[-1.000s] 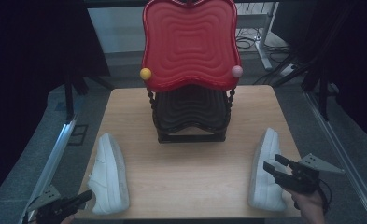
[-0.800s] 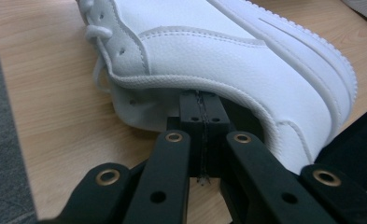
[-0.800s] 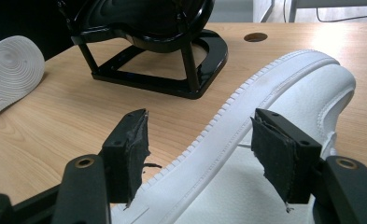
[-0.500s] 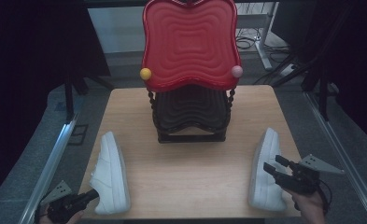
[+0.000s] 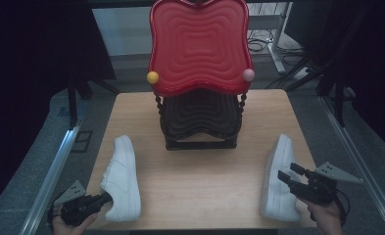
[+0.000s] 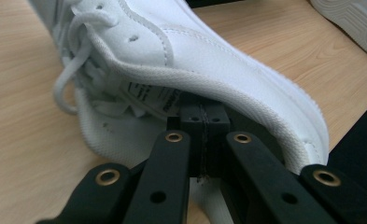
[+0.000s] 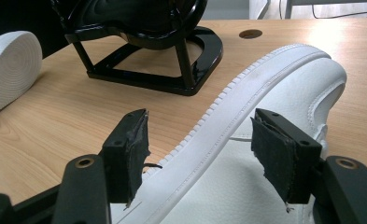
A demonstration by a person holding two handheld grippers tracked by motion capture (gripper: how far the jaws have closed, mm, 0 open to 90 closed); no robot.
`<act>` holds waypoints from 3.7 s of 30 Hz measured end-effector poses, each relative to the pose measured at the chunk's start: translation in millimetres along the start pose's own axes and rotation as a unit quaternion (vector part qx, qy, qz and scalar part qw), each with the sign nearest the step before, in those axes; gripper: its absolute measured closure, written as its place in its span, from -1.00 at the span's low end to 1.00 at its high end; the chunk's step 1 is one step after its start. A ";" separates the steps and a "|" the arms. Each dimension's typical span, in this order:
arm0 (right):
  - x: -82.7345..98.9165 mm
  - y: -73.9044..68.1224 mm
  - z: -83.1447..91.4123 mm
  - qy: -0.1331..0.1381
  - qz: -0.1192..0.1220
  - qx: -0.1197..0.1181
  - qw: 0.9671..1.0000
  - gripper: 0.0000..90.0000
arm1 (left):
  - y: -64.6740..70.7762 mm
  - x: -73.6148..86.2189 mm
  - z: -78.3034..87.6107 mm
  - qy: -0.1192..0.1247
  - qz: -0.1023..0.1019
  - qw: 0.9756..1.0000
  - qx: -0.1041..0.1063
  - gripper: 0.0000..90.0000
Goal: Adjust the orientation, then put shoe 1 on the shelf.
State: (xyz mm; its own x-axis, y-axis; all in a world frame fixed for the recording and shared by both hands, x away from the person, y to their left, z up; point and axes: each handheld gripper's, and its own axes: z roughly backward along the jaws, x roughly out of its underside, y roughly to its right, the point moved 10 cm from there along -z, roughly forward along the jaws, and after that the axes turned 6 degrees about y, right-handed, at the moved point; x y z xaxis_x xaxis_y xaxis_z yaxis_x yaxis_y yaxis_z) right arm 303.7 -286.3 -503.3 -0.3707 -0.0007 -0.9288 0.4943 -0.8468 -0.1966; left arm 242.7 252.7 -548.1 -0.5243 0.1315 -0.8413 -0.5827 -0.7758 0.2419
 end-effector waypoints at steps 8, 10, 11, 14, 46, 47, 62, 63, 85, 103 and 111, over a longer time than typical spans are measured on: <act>2.7 3.8 1.0 -0.005 0.000 0.003 1.000 -0.19 | 37.6 -32.4 -49.9 -0.014 -0.006 0.997 0.076 1.00; 3.3 5.5 2.1 -0.005 0.000 0.005 1.000 -0.19 | 42.1 -35.4 -62.9 -0.039 -0.041 0.998 0.043 1.00; 3.5 6.1 2.4 -0.005 -0.001 0.006 1.000 -0.19 | 46.8 -36.9 -69.4 -0.047 -0.049 0.997 0.038 1.00; 4.4 8.2 3.7 -0.004 -0.003 0.008 1.000 -0.19 | 60.3 -40.7 -81.5 -0.054 -0.065 0.995 0.048 1.00; 8.8 4.3 1.9 -0.010 -0.001 0.005 1.000 -0.19 | 117.0 -25.0 -82.1 -0.075 -0.117 0.990 0.033 1.00; 9.0 3.8 1.8 -0.011 0.000 0.004 1.000 -0.19 | 116.1 -24.6 -81.1 -0.074 -0.116 0.990 0.033 1.00; 9.6 3.8 1.9 -0.011 -0.002 0.005 1.000 -0.19 | 66.7 -14.6 -45.3 -0.066 -0.069 0.995 -0.001 1.00; 10.0 3.8 1.4 -0.012 -0.001 0.005 1.000 -0.19 | 64.0 -14.4 -43.6 -0.064 -0.064 0.996 -0.001 1.00; 8.4 -4.2 -1.2 -0.007 -0.005 -0.012 1.000 -0.19 | 45.5 -40.7 -21.1 0.025 -0.036 0.999 -0.006 0.51; -0.2 -16.4 2.8 0.008 0.009 -0.016 1.000 -0.19 | -9.4 -76.2 -26.5 0.061 -0.039 0.995 -0.068 -0.03; 1.1 -13.9 3.3 0.007 0.004 -0.011 1.000 -0.19 | -31.5 -66.6 -41.6 0.026 -0.027 0.996 -0.086 0.00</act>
State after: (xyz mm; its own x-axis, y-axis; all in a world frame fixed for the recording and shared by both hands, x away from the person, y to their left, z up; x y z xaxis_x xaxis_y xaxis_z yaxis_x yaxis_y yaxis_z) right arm 293.8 -276.3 -500.6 -0.3550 -0.0002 -0.9349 0.5150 -0.8346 -0.1954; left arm 321.8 242.7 -519.8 -0.4593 0.1463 -0.8762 -0.4913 -0.8636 0.1133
